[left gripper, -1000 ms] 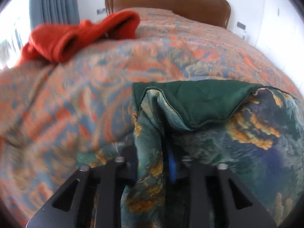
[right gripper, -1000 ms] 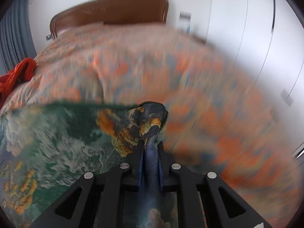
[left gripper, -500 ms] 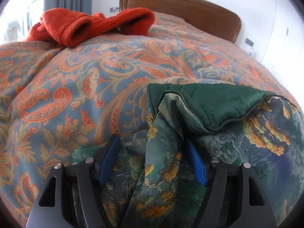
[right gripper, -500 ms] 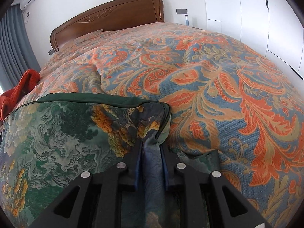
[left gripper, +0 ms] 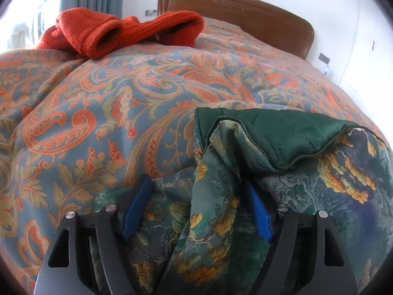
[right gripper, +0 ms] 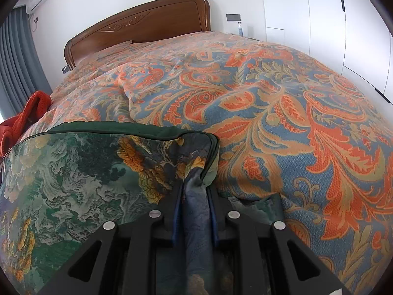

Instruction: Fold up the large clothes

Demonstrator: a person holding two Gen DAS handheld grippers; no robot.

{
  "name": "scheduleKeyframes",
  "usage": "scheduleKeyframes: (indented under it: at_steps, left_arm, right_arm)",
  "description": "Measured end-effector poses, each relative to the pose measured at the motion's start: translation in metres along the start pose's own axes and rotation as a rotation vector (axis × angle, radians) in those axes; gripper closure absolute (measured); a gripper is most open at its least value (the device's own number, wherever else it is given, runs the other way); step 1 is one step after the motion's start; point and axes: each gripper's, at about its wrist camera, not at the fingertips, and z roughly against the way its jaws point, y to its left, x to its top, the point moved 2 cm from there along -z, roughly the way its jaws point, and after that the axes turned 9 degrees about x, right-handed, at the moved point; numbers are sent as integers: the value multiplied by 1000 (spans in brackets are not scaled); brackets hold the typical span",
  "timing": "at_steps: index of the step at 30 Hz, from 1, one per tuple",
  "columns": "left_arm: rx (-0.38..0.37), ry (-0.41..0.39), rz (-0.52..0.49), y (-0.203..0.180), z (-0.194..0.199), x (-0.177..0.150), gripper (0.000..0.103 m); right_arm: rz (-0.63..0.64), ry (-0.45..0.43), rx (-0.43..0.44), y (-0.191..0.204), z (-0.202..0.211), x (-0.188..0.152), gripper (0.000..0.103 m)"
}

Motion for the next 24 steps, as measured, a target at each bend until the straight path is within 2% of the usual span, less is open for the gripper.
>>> scheduleKeyframes:
  at_steps: [24]
  left_arm:
    - [-7,1,10,2,-1,0,24]
  right_arm:
    - [-2,-2,2,0,0,-1,83]
